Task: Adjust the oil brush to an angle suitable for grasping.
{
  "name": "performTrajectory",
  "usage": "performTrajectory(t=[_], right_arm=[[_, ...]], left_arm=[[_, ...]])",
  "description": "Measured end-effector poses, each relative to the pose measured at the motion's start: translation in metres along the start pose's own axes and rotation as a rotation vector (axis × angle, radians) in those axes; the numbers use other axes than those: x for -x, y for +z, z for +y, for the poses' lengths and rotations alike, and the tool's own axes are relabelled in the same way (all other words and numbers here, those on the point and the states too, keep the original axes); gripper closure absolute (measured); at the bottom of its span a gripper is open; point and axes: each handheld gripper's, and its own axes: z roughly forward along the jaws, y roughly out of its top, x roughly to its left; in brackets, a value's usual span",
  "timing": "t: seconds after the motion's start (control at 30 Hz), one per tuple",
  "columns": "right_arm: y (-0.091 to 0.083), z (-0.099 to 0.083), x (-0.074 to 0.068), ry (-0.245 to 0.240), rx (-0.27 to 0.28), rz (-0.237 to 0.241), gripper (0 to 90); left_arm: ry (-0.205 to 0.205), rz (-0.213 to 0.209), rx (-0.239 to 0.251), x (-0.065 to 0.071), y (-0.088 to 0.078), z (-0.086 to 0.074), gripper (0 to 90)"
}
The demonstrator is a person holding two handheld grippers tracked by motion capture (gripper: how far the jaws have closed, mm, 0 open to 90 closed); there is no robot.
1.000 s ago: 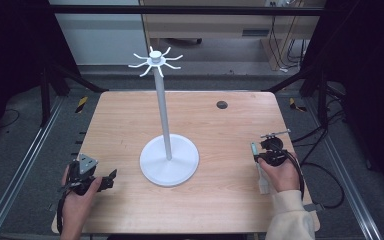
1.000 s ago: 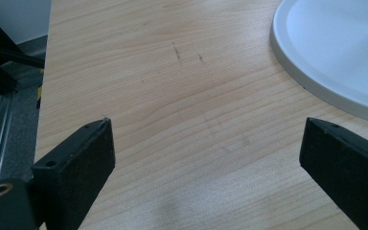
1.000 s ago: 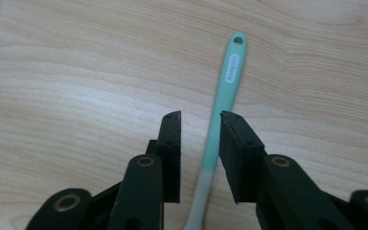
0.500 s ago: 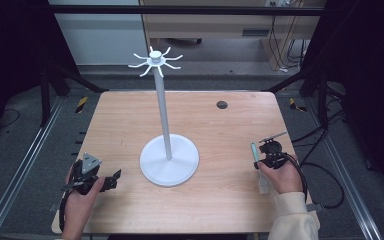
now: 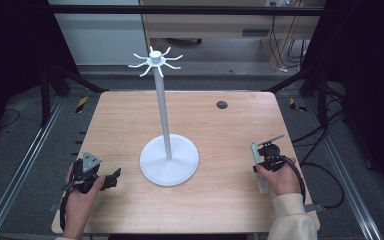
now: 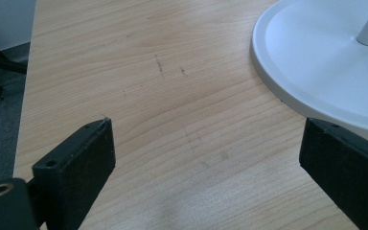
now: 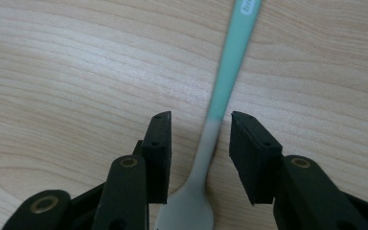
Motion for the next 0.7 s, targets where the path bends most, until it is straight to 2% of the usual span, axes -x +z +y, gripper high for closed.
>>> performTrajectory(t=[0.27, 0.5, 0.53, 0.57, 0.7], right_arm=[[0.005, -0.003, 0.004, 0.031, -0.025, 0.011, 63.2], [0.008, 0.008, 0.004, 0.034, -0.038, 0.021, 65.4], [0.008, 0.009, 0.004, 0.045, -0.042, 0.023, 66.5], [0.008, 0.012, 0.005, 0.035, -0.060, 0.032, 64.9], [0.010, 0.017, 0.005, 0.043, -0.067, 0.025, 65.3]], left_arm=[[0.001, 0.005, 0.006, 0.001, -0.006, -0.003, 4.7], [-0.024, 0.027, 0.002, -0.005, -0.015, -0.011, 4.7], [-0.026, 0.033, -0.001, -0.005, -0.017, -0.013, 4.8], [-0.032, 0.043, -0.005, -0.007, -0.020, -0.015, 4.7], [-0.046, 0.057, 0.000, -0.009, -0.025, -0.019, 4.8]])
